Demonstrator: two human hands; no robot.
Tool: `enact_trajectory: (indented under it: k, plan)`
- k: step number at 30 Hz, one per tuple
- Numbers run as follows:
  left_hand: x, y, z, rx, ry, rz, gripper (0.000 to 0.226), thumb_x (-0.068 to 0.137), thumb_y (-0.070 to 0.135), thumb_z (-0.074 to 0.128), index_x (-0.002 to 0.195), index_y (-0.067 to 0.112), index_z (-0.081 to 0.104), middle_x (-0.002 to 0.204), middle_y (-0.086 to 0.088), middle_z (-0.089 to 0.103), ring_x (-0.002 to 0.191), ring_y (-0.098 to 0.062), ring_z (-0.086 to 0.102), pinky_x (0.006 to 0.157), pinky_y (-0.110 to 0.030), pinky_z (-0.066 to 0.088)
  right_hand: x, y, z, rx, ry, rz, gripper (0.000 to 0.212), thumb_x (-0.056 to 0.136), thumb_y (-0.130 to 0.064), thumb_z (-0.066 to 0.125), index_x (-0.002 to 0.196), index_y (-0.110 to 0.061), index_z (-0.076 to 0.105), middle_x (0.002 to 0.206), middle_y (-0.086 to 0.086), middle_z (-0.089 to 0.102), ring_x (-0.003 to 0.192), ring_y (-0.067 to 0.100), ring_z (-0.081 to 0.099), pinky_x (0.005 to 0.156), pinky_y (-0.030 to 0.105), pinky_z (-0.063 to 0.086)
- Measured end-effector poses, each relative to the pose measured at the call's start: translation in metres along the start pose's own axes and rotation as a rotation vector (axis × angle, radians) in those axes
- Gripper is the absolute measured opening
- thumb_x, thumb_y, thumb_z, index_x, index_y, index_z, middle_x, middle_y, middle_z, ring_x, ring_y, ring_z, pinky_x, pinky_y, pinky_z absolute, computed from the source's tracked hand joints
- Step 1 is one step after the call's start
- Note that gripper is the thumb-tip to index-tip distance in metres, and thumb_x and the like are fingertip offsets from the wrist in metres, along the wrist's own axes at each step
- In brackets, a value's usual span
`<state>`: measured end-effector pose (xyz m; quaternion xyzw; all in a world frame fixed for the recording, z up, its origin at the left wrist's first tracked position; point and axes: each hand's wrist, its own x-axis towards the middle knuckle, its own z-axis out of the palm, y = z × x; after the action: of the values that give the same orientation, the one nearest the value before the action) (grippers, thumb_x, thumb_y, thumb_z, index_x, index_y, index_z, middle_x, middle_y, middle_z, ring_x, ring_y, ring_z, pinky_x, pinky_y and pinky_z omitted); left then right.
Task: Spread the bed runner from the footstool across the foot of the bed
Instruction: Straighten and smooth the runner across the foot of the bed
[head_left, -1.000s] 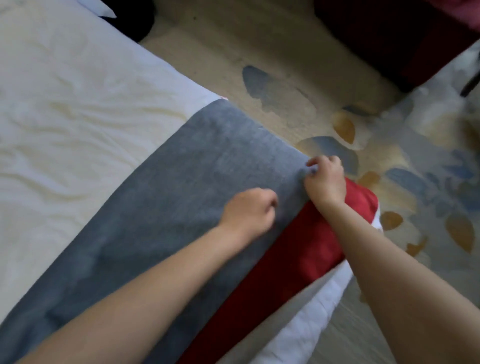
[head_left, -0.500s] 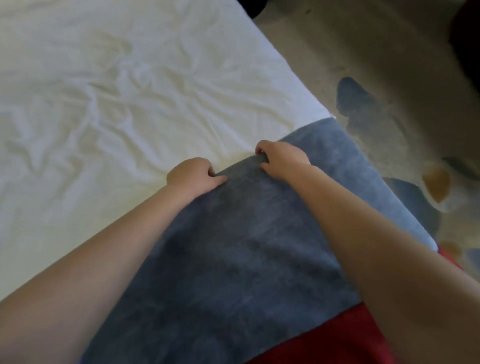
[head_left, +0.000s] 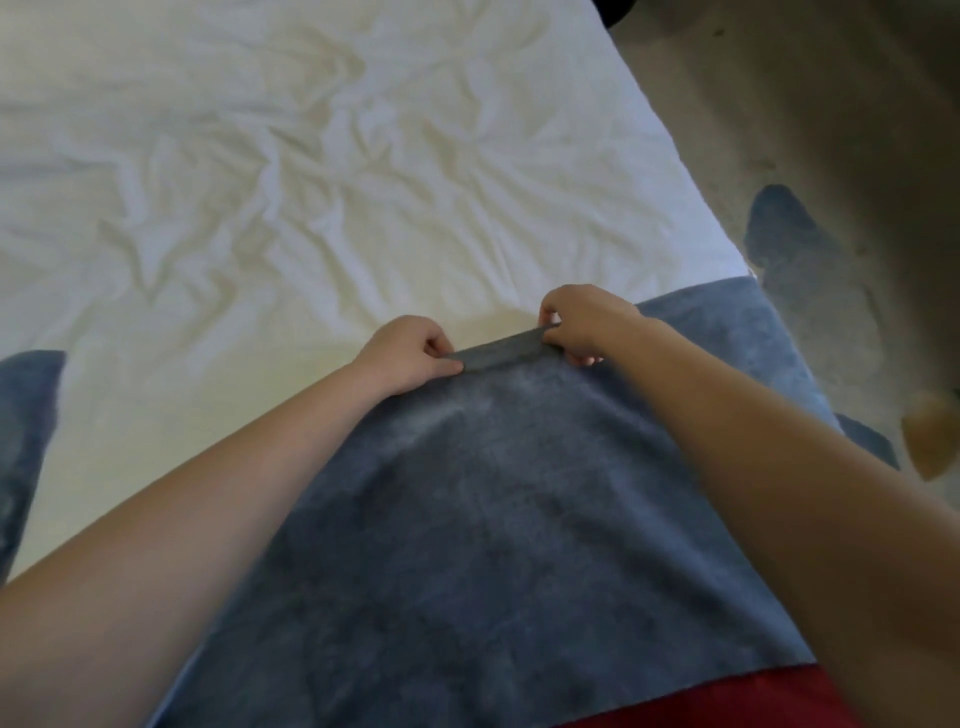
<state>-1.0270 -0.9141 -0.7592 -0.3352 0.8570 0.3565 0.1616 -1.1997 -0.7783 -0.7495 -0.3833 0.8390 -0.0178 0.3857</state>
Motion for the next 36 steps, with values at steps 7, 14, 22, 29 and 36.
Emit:
enact_trajectory:
  k: [7, 14, 22, 29, 36]
  plan:
    - [0.009, -0.007, 0.009, 0.043, 0.217, -0.042, 0.034, 0.081, 0.046, 0.066, 0.066, 0.015, 0.063, 0.066, 0.000, 0.061, 0.064, -0.016, 0.056, 0.057, -0.028, 0.040, 0.007, 0.006, 0.019, 0.171, 0.237, 0.080, 0.019, 0.086, -0.020, 0.044, 0.095, -0.020, 0.060, 0.076, -0.001, 0.067, 0.072, 0.021, 0.064, 0.068, 0.032, 0.052]
    - [-0.030, -0.064, -0.017, -0.268, -0.027, -0.251, 0.021, 0.078, 0.024, 0.056, 0.064, 0.010, 0.050, 0.065, -0.009, 0.049, 0.064, -0.022, 0.046, 0.061, -0.031, 0.035, 0.017, 0.009, 0.016, -0.004, 0.230, 0.092, 0.020, 0.092, -0.018, 0.045, 0.092, -0.012, 0.064, 0.075, 0.007, 0.069, 0.068, 0.026, 0.064, 0.066, 0.034, 0.052]
    - [-0.075, -0.116, -0.052, -0.414, -0.084, -0.419, 0.018, 0.060, 0.026, 0.051, 0.070, 0.011, 0.054, 0.069, -0.008, 0.047, 0.064, -0.019, 0.041, 0.063, -0.030, 0.033, 0.022, -0.052, 0.036, 0.077, 0.018, -0.069, 0.036, 0.095, -0.035, 0.038, 0.081, -0.011, 0.061, 0.050, 0.005, 0.065, 0.046, 0.019, 0.062, 0.060, 0.030, 0.051]
    - [-0.086, -0.146, -0.061, -0.232, -0.055, -0.308, 0.007, 0.079, 0.014, 0.072, 0.073, 0.015, 0.069, 0.079, -0.003, 0.066, 0.075, -0.016, 0.058, 0.070, -0.026, 0.044, 0.027, -0.160, 0.072, 0.164, -0.310, -0.280, 0.033, 0.098, -0.034, 0.047, 0.092, -0.007, 0.066, 0.048, 0.003, 0.065, 0.038, 0.012, 0.060, 0.045, 0.022, 0.047]
    - [-0.068, -0.156, -0.055, -0.061, 0.282, -0.192, 0.016, 0.073, 0.033, 0.078, 0.072, 0.021, 0.069, 0.073, 0.008, 0.061, 0.074, -0.013, 0.058, 0.067, -0.026, 0.042, 0.030, -0.195, 0.080, -0.206, 0.051, -0.266, 0.029, 0.095, -0.034, 0.050, 0.088, -0.010, 0.064, 0.072, 0.004, 0.064, 0.073, 0.025, 0.064, 0.061, 0.030, 0.044]
